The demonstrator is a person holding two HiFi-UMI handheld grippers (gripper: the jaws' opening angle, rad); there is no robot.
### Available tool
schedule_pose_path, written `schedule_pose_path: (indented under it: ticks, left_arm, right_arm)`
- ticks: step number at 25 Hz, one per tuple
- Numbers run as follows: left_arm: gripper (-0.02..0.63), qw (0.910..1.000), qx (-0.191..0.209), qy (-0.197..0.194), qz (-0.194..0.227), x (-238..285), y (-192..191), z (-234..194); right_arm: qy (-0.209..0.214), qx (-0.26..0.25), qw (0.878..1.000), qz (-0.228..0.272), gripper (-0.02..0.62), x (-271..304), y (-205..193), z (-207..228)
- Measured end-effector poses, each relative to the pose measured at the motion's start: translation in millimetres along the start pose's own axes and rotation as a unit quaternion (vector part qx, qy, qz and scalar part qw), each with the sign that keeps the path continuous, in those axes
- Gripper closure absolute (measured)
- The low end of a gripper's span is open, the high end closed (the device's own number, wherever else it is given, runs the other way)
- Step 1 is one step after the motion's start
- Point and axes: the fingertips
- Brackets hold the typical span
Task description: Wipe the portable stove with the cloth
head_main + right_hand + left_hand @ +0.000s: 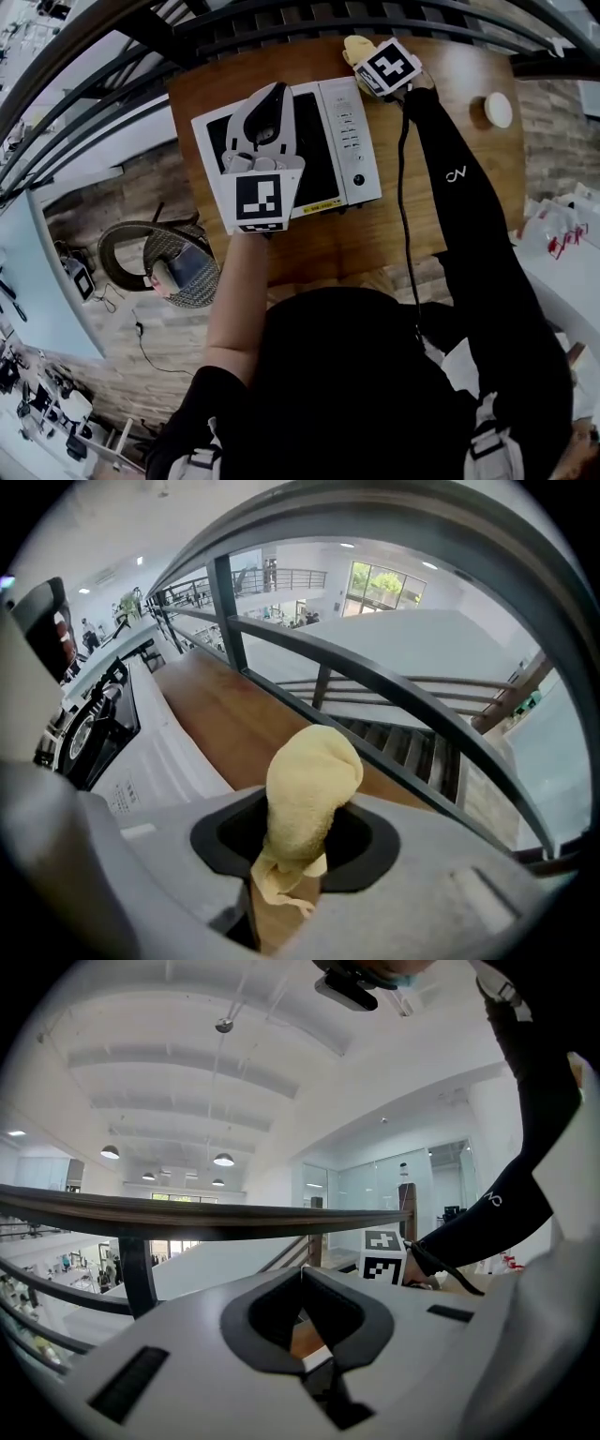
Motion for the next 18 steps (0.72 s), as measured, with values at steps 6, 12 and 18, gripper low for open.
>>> schedule_pose_path:
  ticks: [6,12,18]
  left_arm:
    - [0.597,0.9999,0.011,0.009,0.008,-7.2,13.2,4.5]
    - [0.597,0.9994,0.022,0.027,0.008,-26.7,41.7,-0.3]
    - [0.597,0.9981,0.046,0.039,0.013,-63.3,70.7,-1.6]
  right_arm:
    - [-0.021,-0.014,0.997,0.067,0.459,-25.2,14.3,-5.3]
    - [-0.051,-0.003,0.973,0.224,0.459,-96.2,22.9,-44.1]
    - [-0.080,0.005,0.943,0.322,0.459,-162.5,12.2,-96.8]
Point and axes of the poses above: the fingertips, and each gripper's own axes: x forward along the fingers, z to its right, y out of its top, and after that the axes turned 7 degrees about y, right-handed
